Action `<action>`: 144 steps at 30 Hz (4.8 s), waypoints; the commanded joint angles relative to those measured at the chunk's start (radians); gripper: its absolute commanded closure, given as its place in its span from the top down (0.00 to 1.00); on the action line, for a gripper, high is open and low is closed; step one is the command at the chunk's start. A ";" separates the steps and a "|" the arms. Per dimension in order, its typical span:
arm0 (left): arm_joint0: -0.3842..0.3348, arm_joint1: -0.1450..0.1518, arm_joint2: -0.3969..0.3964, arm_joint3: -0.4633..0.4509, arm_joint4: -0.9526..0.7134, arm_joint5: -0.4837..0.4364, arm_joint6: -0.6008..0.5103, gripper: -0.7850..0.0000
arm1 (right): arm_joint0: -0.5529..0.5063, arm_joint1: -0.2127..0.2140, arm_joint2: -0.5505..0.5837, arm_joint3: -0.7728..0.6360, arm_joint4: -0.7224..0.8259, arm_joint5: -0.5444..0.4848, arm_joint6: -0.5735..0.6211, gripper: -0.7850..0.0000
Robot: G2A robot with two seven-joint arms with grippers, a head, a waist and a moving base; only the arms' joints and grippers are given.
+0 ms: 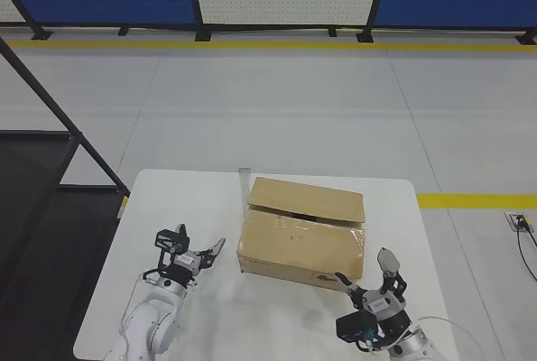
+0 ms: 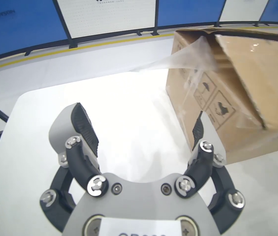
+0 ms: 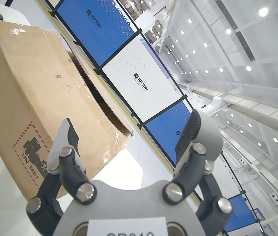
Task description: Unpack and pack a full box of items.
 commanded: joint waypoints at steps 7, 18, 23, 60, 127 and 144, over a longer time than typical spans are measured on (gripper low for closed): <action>-0.054 -0.020 0.092 0.051 0.033 0.027 -0.011 1.00 | -0.027 0.001 0.016 -0.010 0.004 0.016 -0.013 1.00; -0.024 -0.023 0.124 0.031 0.054 -0.035 0.016 1.00 | -0.048 0.001 0.034 -0.013 0.012 0.022 -0.027 1.00; 0.002 -0.023 0.136 0.000 0.079 -0.035 0.021 1.00 | -0.045 0.001 0.035 -0.016 0.011 0.021 -0.030 1.00; -0.311 -0.027 0.077 0.373 0.079 -0.092 0.059 1.00 | -0.073 -0.001 0.073 -0.039 0.025 0.057 -0.033 1.00; -0.608 -0.165 0.185 1.019 -0.088 0.287 0.699 1.00 | -0.074 -0.015 0.108 -0.038 0.033 0.050 -0.046 1.00; -0.525 -0.140 0.139 0.889 -0.089 0.319 0.710 1.00 | -0.050 -0.016 0.095 -0.039 0.005 0.015 -0.038 1.00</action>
